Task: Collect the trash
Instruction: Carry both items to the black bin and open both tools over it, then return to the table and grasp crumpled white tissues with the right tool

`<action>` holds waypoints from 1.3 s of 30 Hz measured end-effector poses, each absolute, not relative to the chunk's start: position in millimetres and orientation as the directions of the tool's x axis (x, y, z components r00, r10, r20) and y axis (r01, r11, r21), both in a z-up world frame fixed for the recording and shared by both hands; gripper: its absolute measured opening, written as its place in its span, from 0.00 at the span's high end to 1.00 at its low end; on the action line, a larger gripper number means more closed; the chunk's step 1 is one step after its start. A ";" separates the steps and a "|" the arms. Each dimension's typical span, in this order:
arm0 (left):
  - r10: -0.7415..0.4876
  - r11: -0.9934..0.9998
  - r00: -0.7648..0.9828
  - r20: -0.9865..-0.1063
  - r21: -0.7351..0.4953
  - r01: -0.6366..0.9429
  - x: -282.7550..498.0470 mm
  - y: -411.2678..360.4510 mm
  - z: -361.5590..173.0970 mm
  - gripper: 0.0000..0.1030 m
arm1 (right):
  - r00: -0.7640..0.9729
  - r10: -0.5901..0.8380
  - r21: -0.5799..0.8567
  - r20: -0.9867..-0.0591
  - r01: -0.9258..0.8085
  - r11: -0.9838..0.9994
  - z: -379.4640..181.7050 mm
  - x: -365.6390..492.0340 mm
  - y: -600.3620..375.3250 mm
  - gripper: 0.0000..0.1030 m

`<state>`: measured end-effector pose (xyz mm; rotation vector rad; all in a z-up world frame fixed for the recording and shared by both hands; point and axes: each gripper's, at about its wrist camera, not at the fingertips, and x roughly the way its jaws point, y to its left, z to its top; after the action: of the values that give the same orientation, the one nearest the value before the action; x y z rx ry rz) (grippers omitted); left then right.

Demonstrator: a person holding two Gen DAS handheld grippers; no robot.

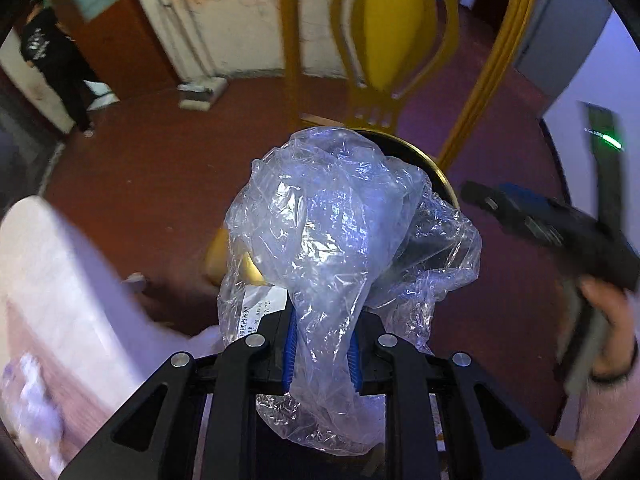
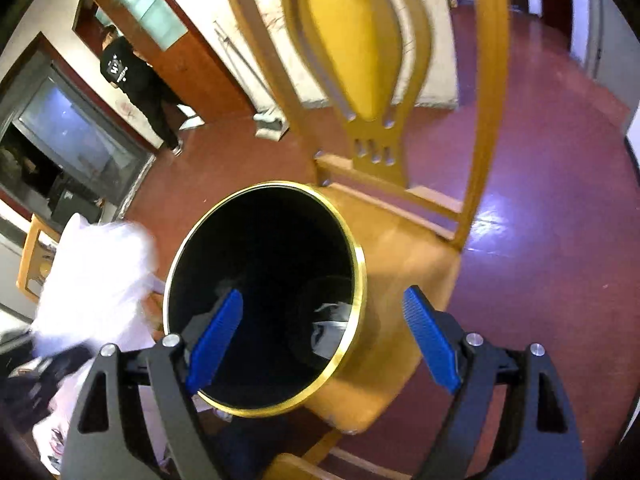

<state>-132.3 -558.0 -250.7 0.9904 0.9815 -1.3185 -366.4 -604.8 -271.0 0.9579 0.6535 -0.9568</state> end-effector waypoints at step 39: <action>-0.175 0.947 0.777 -0.604 0.112 0.300 16.9 -89.4 -121.7 0.06 | 0.787 0.100 0.410 -0.609 0.205 0.889 -131.9 -24.7 -383.6 0.19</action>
<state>16.9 -89.4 -121.7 0.2073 0.6308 -0.2587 -24.7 -383.6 -131.9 0.4820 0.6690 -0.0590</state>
